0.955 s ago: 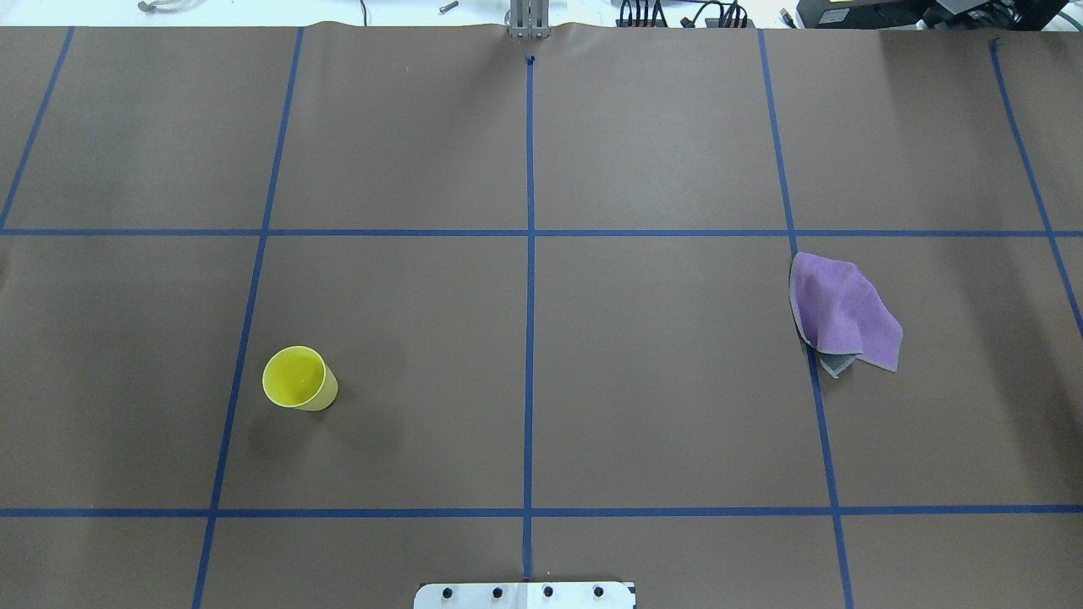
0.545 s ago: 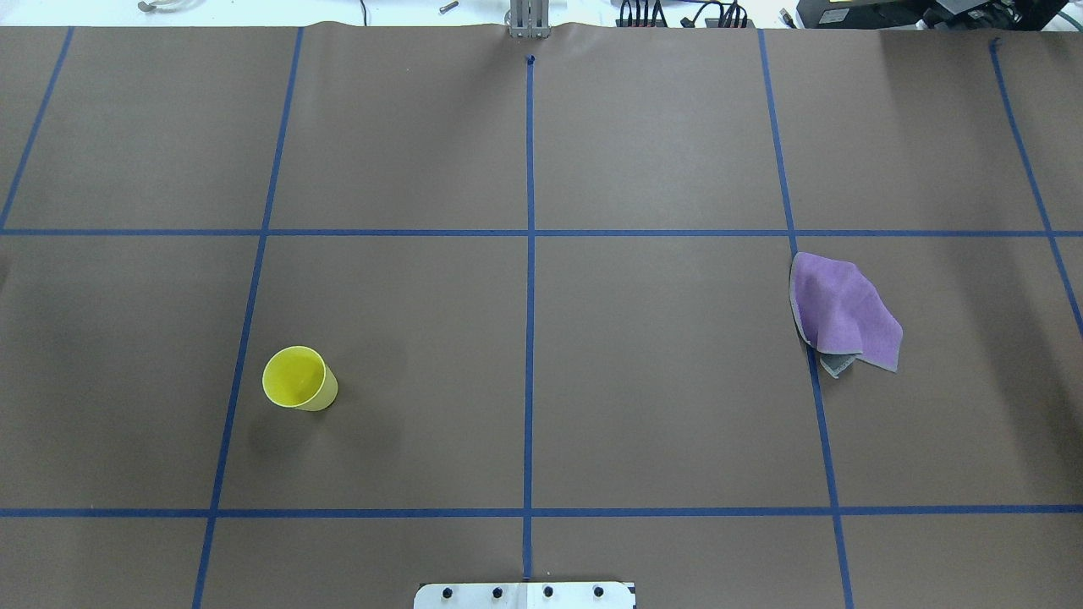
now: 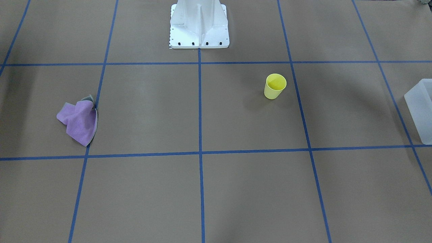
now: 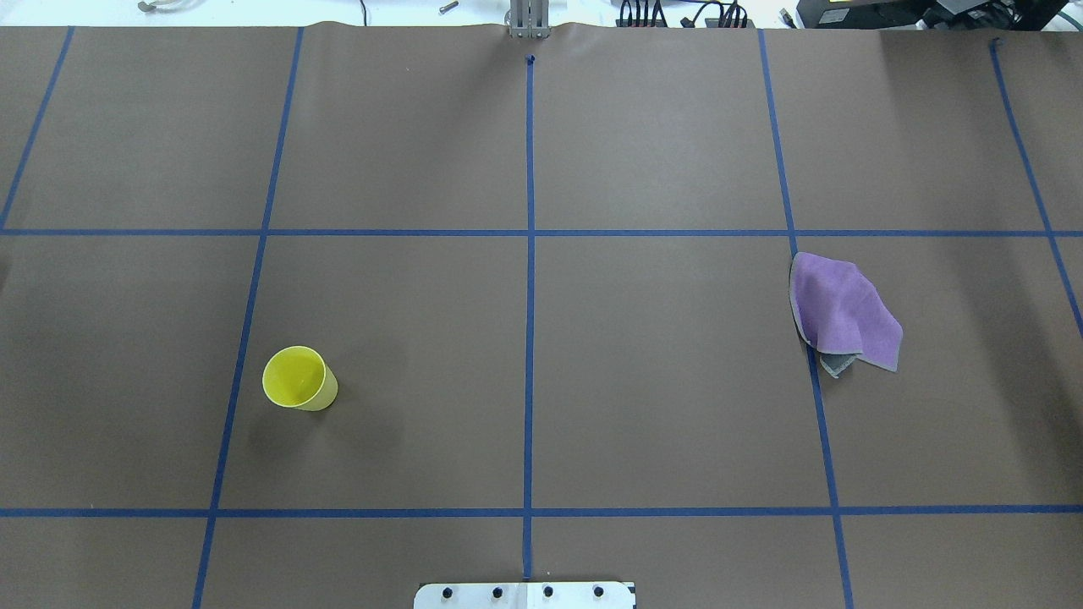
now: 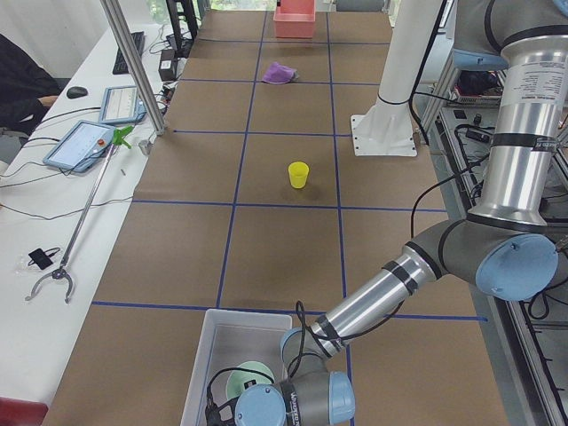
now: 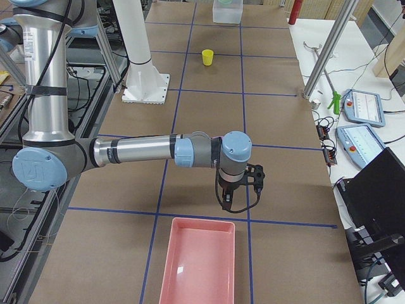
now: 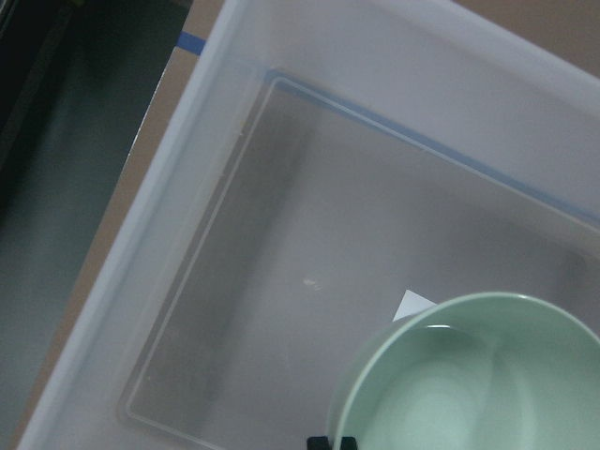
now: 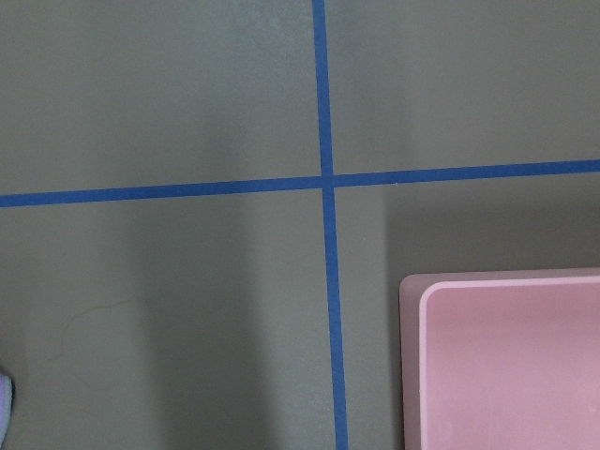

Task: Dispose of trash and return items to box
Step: 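Release the bowl in the clear bin and hold the left arm back, then reach the right gripper down and pinch the purple cloth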

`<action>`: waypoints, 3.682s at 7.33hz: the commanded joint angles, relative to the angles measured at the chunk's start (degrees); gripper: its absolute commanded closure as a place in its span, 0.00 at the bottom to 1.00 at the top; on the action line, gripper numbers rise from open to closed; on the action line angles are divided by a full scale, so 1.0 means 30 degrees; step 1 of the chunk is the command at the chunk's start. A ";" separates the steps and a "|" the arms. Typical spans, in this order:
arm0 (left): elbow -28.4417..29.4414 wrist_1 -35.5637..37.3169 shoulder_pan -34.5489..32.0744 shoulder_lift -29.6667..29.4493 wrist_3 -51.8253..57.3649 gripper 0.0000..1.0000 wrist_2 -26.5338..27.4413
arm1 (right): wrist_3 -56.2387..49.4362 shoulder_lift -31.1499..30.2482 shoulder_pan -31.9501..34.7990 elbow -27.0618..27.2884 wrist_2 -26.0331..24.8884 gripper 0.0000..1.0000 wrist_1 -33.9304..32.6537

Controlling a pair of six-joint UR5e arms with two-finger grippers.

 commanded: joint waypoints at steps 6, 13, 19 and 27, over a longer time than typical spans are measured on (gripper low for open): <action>-0.3298 -0.1381 -0.1273 -0.0486 -0.0033 0.01 0.0029 | 0.0029 0.0057 0.0000 0.0005 0.0118 0.00 0.0029; -2.1031 0.9492 0.4188 0.2825 -0.8301 0.01 0.0901 | 0.0116 0.0290 -0.1955 0.1373 0.0148 0.00 -0.0087; -2.2975 0.9199 0.8333 0.2620 -1.3598 0.01 0.1164 | 0.9637 0.3454 -1.0278 0.0716 -0.0497 0.00 0.4873; -2.3094 0.9199 0.8741 0.2474 -1.3949 0.02 0.1136 | 1.1190 0.4536 -1.2305 -0.1607 -0.0613 1.00 0.7969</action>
